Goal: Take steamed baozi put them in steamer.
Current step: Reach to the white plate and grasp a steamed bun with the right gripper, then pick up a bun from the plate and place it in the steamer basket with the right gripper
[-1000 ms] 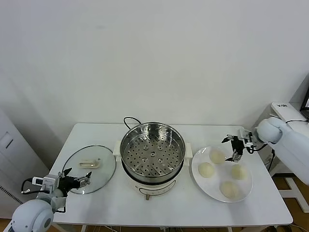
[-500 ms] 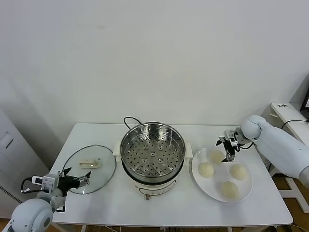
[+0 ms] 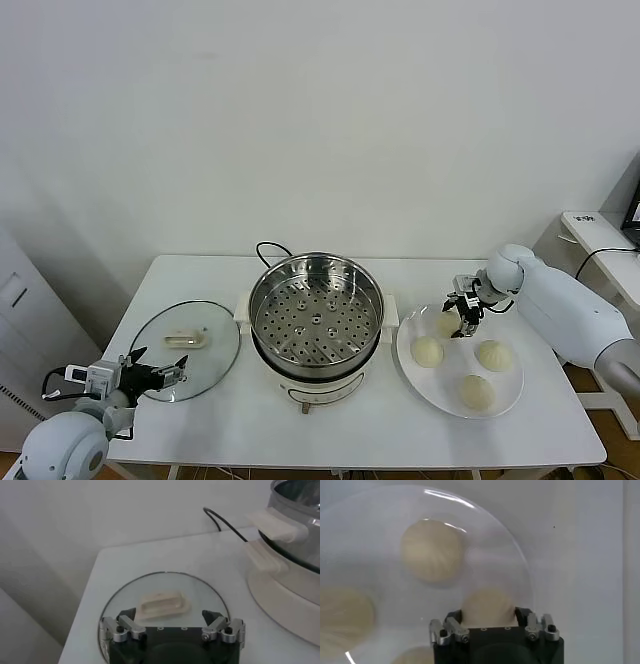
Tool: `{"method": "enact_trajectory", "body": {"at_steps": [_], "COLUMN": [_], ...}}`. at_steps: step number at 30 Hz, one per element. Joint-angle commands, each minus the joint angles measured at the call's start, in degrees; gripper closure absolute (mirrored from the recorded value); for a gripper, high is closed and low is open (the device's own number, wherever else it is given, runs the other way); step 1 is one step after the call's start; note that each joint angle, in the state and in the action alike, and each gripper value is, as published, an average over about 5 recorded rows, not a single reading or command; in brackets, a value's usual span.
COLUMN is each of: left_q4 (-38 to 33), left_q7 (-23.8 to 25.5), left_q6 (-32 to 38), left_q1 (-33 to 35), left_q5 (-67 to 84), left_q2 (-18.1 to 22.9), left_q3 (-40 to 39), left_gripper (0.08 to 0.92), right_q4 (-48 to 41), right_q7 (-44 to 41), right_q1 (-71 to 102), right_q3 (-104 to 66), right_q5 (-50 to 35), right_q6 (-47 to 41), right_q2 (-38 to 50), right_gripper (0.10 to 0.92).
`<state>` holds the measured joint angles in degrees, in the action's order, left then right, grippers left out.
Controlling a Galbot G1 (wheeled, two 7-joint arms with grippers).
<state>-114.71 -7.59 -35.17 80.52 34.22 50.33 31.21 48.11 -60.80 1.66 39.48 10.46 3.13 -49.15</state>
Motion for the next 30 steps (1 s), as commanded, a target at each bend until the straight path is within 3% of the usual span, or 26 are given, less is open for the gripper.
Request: {"method": "enact_trajectory", "body": {"at_steps": [1,6,18,30], "left_q4": [-0.08,-0.36,-1.23,-1.13], "left_q7": [-0.02,-0.10,-0.12,-0.30], "left_q6": [-0.02,-0.13,-0.18,-0.18], "left_q1": [0.00,0.04,0.22,-0.16], "left_q5": [0.00,-0.01,0.02,0.07], "left_q2": [0.05,0.17,0.19,-0.50], "left_q3": [0.03,0.16,0.27,-0.17], "left_gripper": [0.177,0.177,0.177,0.177], "right_q4": [-0.83,2.35,17.49,9.80], "right_q7": [-0.08,0.03,-1.93,-5.45], "right_q1": [0.38,-1.34,-25.86,-40.39], "right_q3": [-0.41,1.02,21.10,24.41], "right_q5": [0.87,-1.52,-16.06,-20.18], "right_q6": [0.10,-0.06,0.54,24.97], "right_q2": [-0.89,0.80,7.99,-9.21], "right_gripper": [0.462,0.543,0.550,0.548]}}
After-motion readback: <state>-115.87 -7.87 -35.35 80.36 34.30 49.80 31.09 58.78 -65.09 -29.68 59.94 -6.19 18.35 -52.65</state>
